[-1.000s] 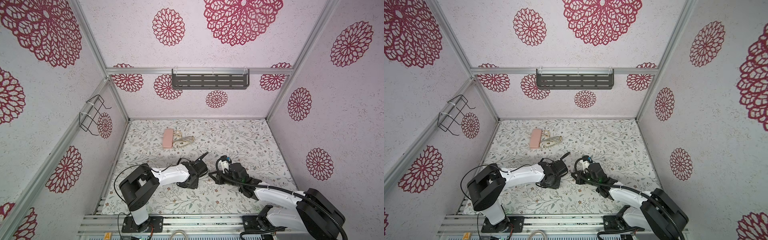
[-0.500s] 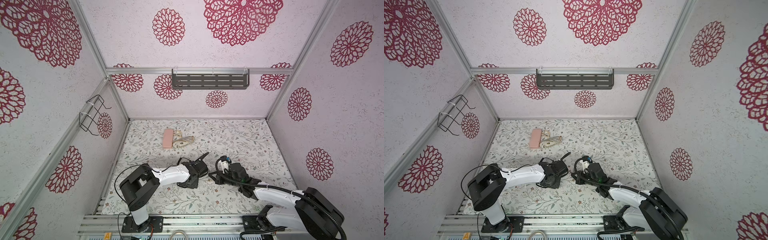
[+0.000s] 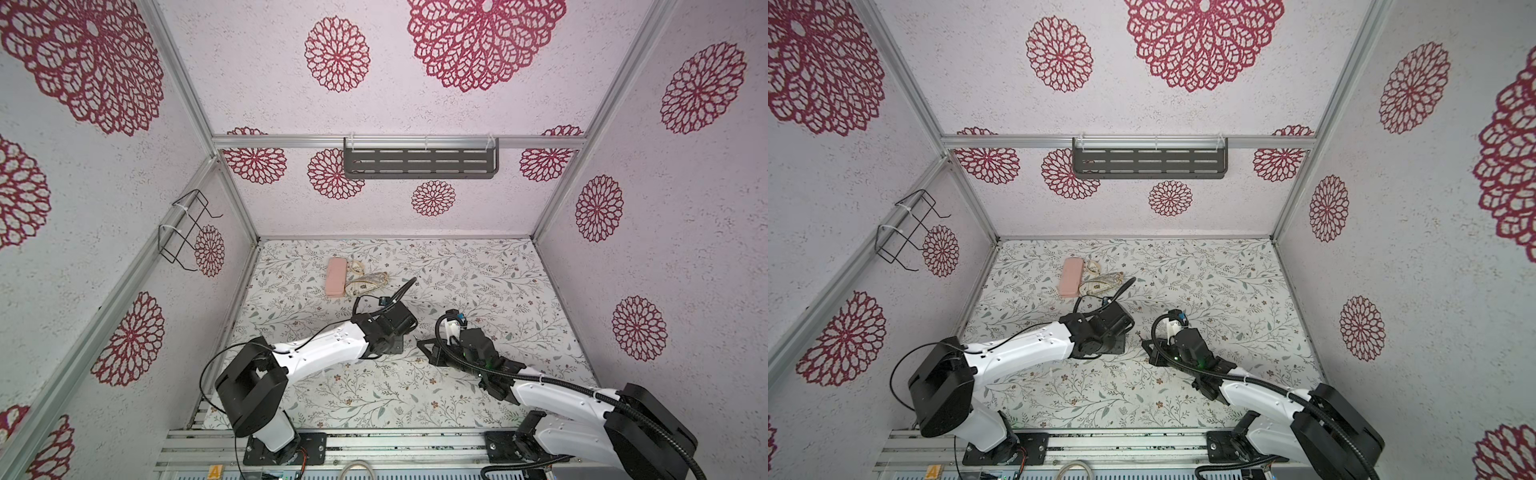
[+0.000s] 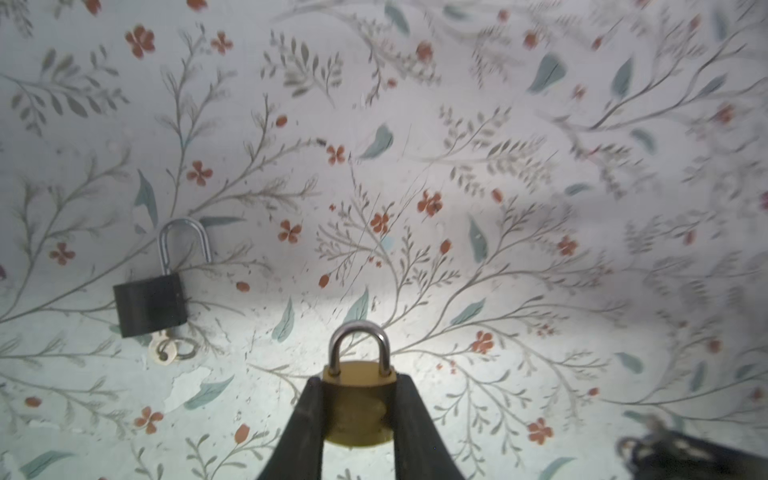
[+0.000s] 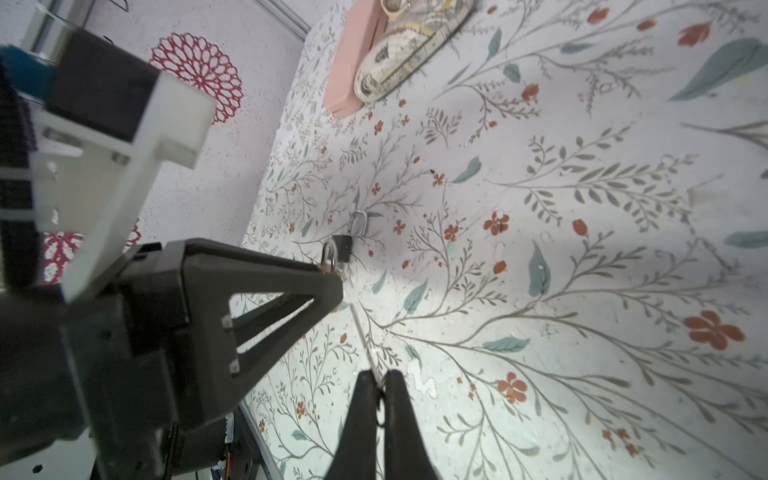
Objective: Unlock with the key
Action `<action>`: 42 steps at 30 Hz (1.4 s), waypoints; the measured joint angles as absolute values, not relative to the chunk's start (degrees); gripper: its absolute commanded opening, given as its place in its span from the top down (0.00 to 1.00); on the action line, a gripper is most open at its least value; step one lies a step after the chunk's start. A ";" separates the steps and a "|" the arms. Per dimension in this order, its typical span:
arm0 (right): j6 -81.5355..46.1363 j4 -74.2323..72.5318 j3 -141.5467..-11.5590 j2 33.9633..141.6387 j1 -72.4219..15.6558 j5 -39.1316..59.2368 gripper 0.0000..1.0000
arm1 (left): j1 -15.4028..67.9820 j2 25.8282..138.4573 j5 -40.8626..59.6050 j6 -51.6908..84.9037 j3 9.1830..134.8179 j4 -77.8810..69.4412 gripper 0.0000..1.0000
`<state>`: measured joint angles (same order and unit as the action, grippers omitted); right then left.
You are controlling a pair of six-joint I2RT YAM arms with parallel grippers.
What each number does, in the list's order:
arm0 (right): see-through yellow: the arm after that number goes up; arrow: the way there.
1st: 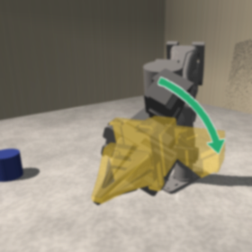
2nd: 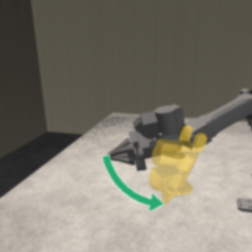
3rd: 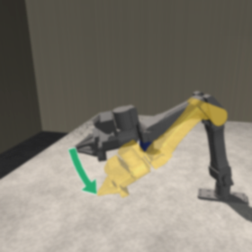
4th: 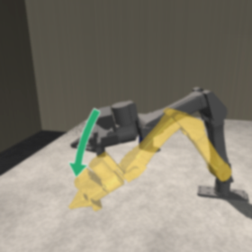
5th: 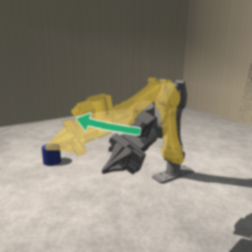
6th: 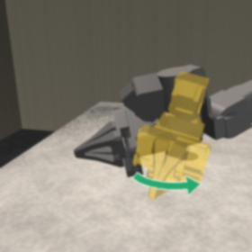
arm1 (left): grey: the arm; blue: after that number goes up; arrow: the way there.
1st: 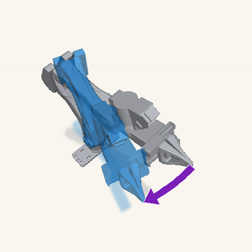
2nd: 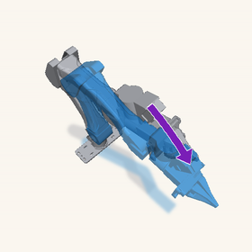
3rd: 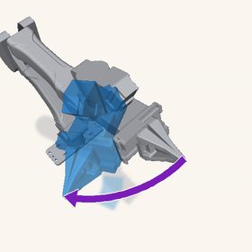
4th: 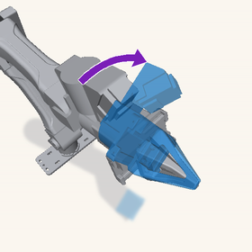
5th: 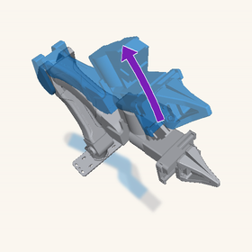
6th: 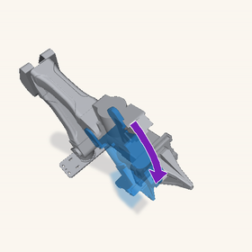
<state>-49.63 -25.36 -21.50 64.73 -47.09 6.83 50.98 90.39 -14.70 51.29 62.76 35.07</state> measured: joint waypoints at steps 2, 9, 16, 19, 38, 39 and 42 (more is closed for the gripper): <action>-49.71 -25.47 -21.50 63.72 -48.58 4.19 1.00 | 49.45 88.01 -13.85 52.45 61.76 31.88 1.00; -50.11 -27.42 -21.52 64.01 -53.17 -2.96 1.00 | 44.38 82.61 -10.87 57.69 58.33 23.70 1.00; -51.16 -33.32 -23.33 69.82 -56.53 -7.05 1.00 | 43.99 78.91 -10.81 62.39 56.36 19.49 1.00; -51.20 -35.97 -25.71 73.01 -57.28 -7.73 1.00 | 43.99 78.00 -10.92 63.77 55.83 18.72 1.00; -51.72 -43.72 -31.16 81.12 -57.91 -8.97 1.00 | 45.45 77.28 -12.56 65.98 55.64 18.61 1.00; -51.72 -43.70 -31.16 81.12 -57.91 -9.04 1.00 | 45.50 77.28 -12.58 66.02 55.64 18.61 1.00; -51.72 -43.48 -31.24 81.12 -57.91 -9.34 1.00 | 45.52 77.28 -12.60 66.06 55.64 18.61 1.00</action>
<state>-51.72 -43.48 -31.24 81.12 -57.91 -9.34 45.52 77.28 -12.60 66.06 55.64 18.61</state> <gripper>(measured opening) 0.062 0.265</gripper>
